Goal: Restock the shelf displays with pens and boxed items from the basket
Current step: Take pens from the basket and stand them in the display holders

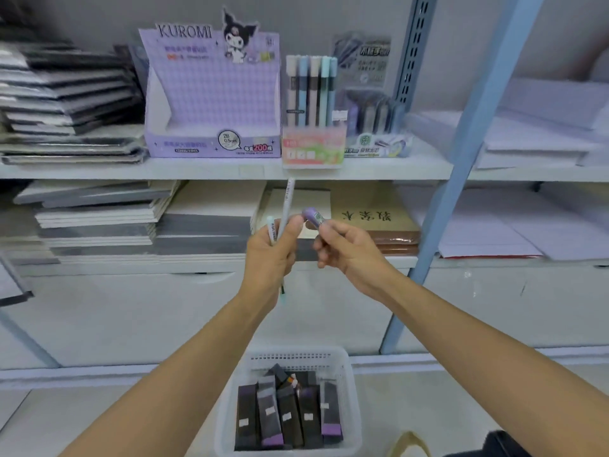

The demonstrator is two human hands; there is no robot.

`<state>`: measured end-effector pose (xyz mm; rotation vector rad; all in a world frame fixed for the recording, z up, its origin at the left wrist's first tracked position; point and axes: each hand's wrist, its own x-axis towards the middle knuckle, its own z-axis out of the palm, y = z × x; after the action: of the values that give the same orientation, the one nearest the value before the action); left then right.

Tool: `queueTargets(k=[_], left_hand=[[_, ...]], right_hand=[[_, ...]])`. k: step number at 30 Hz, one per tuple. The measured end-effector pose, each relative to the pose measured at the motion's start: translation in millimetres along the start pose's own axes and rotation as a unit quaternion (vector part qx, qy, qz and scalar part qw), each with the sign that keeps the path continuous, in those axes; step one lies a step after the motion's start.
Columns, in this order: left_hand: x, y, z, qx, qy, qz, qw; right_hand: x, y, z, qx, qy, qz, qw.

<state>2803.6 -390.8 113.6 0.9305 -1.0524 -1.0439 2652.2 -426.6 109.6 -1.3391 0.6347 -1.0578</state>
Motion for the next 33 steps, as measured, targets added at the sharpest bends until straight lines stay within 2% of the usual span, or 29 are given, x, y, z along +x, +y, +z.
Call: queueTargets(k=[2,6,11,14,18,22,26,30,33], left_hand=[[5.1,18.9,11.4,-0.013,-0.027,0.014,0.999],[16.0,44.9,31.3,-0.007,-0.027,0.03,0.999],[32.6,65.1,50.2,0.058,-0.028,0.1,0.993],[40.3,73.7,62.3,0.107,-0.071,0.127,0.983],[53.3,82.0,71.7,0.13,-0.078,0.151,0.977],[69.4,86.2,70.7,0.111,-0.063,0.137,0.982],[80.5,88.5,69.3,0.103,-0.057,0.15,0.982],[90.8,85.7,68.5,0.089,-0.068,0.157,0.981],[96.3,83.5,67.6,0.082,-0.074,0.157,0.981]], right_hand=[[2.3,-26.0,3.0,-0.014,-0.022,-0.001,1.0],[4.6,-65.0,0.7,-0.094,-0.05,-0.018,0.994],[12.0,-107.5,-12.9,-0.2,0.05,-0.116,0.972],[16.8,-127.3,-18.3,-0.23,0.057,-0.152,0.96],[26.6,-144.2,-30.7,-0.211,0.081,-0.188,0.956],[50.7,-170.0,-53.8,-0.198,0.186,-0.244,0.931],[79.0,-183.6,-77.3,-0.28,0.262,-0.242,0.891],[91.8,-170.8,-86.5,-0.394,0.245,-0.217,0.859],[91.8,-166.8,-94.7,-0.424,0.232,-0.215,0.849]])
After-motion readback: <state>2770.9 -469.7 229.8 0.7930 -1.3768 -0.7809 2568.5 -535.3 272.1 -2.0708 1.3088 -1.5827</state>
